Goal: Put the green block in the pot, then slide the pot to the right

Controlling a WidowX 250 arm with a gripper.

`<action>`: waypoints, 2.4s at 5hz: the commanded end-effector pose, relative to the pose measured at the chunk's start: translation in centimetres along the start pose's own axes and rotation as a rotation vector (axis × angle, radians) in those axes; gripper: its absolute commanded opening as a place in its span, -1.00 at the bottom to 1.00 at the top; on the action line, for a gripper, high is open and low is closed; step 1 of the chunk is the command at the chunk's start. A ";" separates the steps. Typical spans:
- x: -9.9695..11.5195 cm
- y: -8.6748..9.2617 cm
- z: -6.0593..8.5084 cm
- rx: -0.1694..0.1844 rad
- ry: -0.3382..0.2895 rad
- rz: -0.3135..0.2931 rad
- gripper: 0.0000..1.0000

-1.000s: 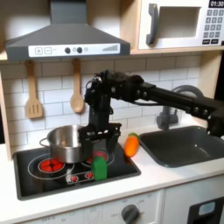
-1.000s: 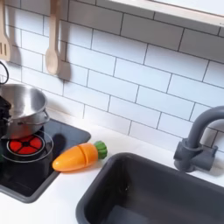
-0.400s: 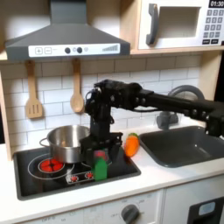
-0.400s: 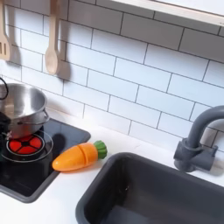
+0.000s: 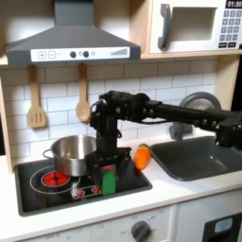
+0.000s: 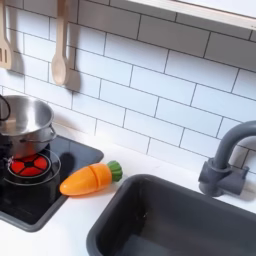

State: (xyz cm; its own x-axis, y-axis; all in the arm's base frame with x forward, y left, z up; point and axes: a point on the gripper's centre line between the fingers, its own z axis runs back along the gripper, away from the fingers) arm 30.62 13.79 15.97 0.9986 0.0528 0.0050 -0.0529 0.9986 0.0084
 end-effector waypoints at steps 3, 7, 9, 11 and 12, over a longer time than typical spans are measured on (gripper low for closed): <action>-0.1 0.3 -1.7 -0.017 0.053 -0.041 1.00; -0.4 0.7 -2.4 -0.026 0.078 -0.042 -1.00; -0.9 0.3 -2.3 -0.035 0.070 -0.047 -1.00; -1.4 -0.8 -1.1 -0.063 0.032 -0.051 -1.00; -1.8 -0.8 0.6 -0.061 0.011 -0.050 -1.00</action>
State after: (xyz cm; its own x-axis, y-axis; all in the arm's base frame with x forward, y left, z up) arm 28.58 12.82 16.03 0.9998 0.0001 -0.0218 -0.0013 0.9983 -0.0576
